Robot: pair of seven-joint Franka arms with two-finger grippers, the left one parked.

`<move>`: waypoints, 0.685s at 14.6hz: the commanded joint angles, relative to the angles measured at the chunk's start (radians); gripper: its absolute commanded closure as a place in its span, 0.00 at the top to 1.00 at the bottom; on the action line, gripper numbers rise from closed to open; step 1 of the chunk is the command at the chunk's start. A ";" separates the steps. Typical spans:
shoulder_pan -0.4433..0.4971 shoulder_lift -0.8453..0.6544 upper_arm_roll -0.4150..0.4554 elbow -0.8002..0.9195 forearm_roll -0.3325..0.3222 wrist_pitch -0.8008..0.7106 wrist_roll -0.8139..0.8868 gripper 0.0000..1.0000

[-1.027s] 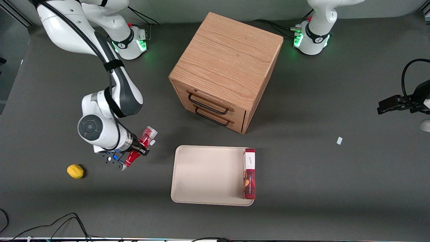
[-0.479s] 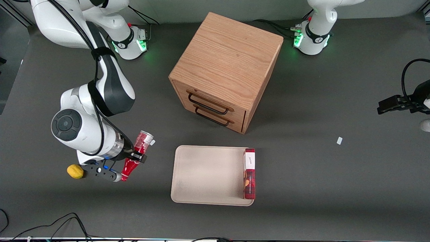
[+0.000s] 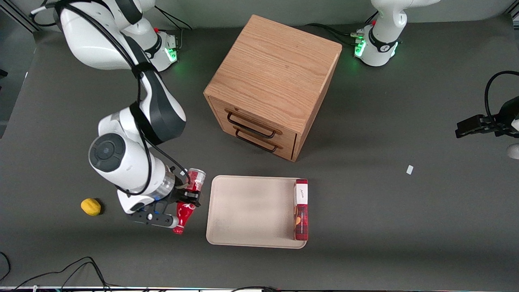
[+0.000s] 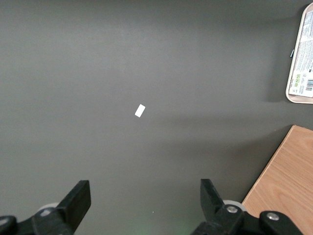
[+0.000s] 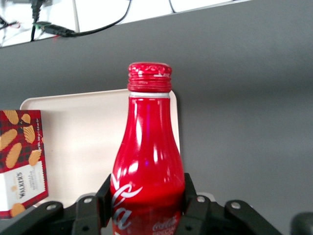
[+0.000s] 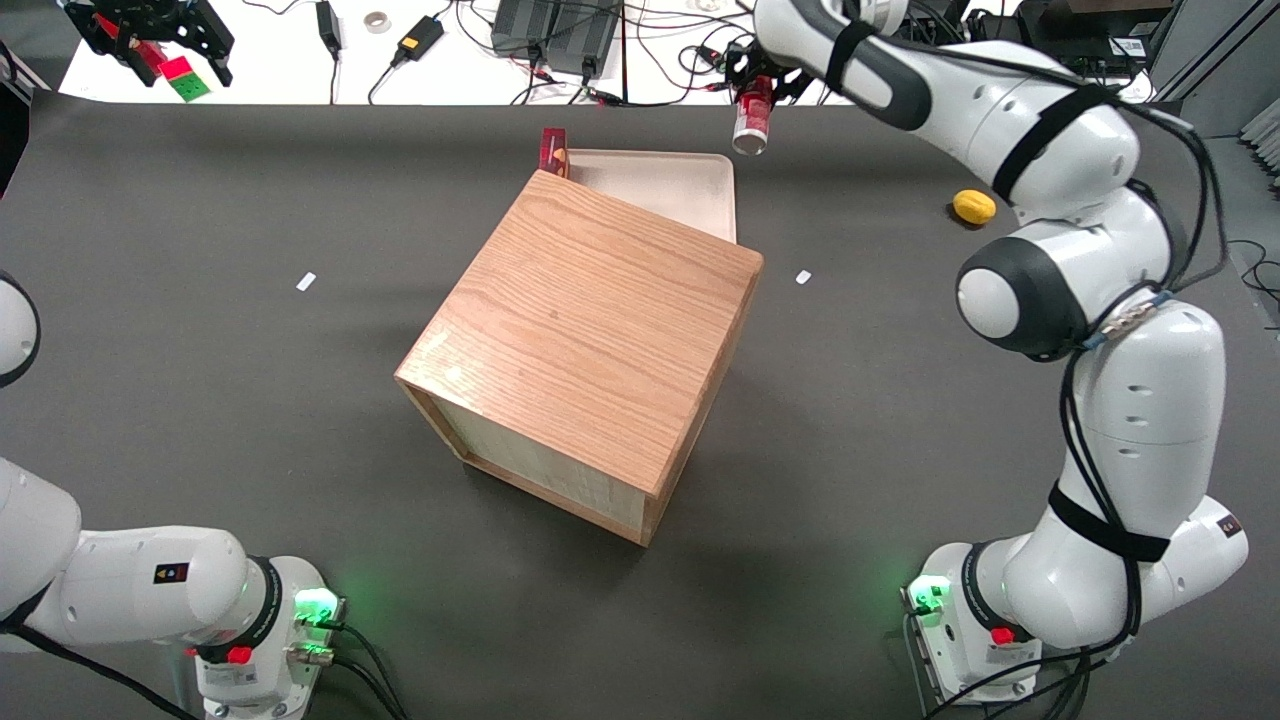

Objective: Place coke bottle on tray
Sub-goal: 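Lift the bottle and carry it over the cream tray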

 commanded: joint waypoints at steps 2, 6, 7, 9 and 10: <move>0.027 0.131 0.006 0.075 0.008 0.105 -0.112 0.00; 0.041 0.235 0.020 0.075 0.008 0.225 -0.112 0.00; 0.043 0.258 0.020 0.073 0.008 0.251 -0.112 0.00; 0.056 0.293 0.020 0.070 0.008 0.279 -0.111 0.00; 0.056 0.304 0.020 0.069 0.008 0.293 -0.111 0.00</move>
